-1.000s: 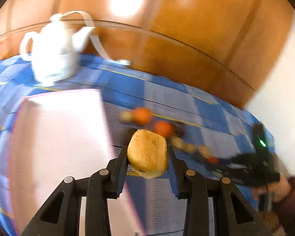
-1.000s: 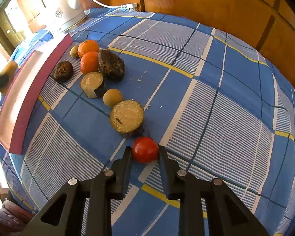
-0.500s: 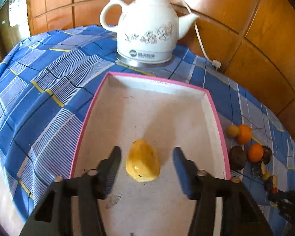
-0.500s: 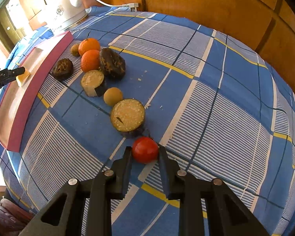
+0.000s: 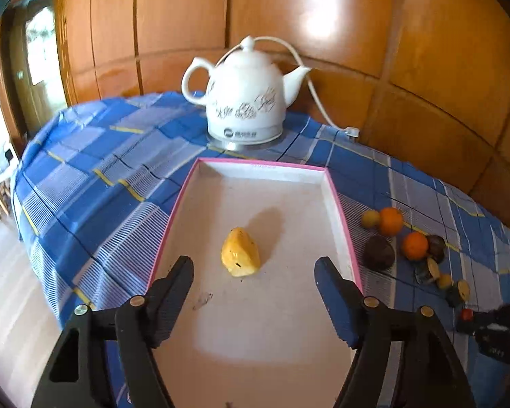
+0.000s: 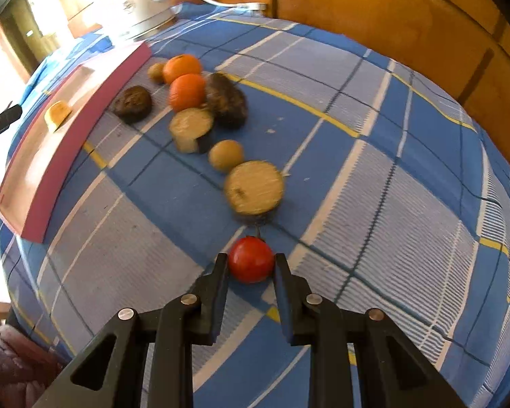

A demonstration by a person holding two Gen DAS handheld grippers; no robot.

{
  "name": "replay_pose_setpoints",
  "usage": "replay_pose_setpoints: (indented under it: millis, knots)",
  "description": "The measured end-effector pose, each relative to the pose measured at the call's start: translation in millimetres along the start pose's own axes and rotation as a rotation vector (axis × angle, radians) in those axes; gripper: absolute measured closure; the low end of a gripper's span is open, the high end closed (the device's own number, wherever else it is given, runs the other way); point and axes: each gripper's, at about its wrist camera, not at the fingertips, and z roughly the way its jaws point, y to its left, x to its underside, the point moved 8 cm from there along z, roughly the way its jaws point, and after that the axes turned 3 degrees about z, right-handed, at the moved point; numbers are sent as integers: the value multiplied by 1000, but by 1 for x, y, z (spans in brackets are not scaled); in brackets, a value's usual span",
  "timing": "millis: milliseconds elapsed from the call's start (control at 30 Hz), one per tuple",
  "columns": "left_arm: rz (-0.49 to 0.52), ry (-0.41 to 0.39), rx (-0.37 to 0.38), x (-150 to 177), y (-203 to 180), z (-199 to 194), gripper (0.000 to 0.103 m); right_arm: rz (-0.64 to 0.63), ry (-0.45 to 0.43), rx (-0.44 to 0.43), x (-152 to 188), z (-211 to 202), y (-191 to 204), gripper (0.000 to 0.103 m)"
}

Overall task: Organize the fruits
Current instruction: 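Grasp the red cherry tomato with the right gripper and drop it in the tray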

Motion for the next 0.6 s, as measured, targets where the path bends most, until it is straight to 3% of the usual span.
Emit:
replay_pose_setpoints:
  millis: [333,600]
  knots:
    - [60,-68,-15,11,-3,-34,22,-87,-29,-130,-1,-12,59,77]
    - [46,-83,-27,15,7,-42,22,-119,-126,-261,-44,-30,132,77]
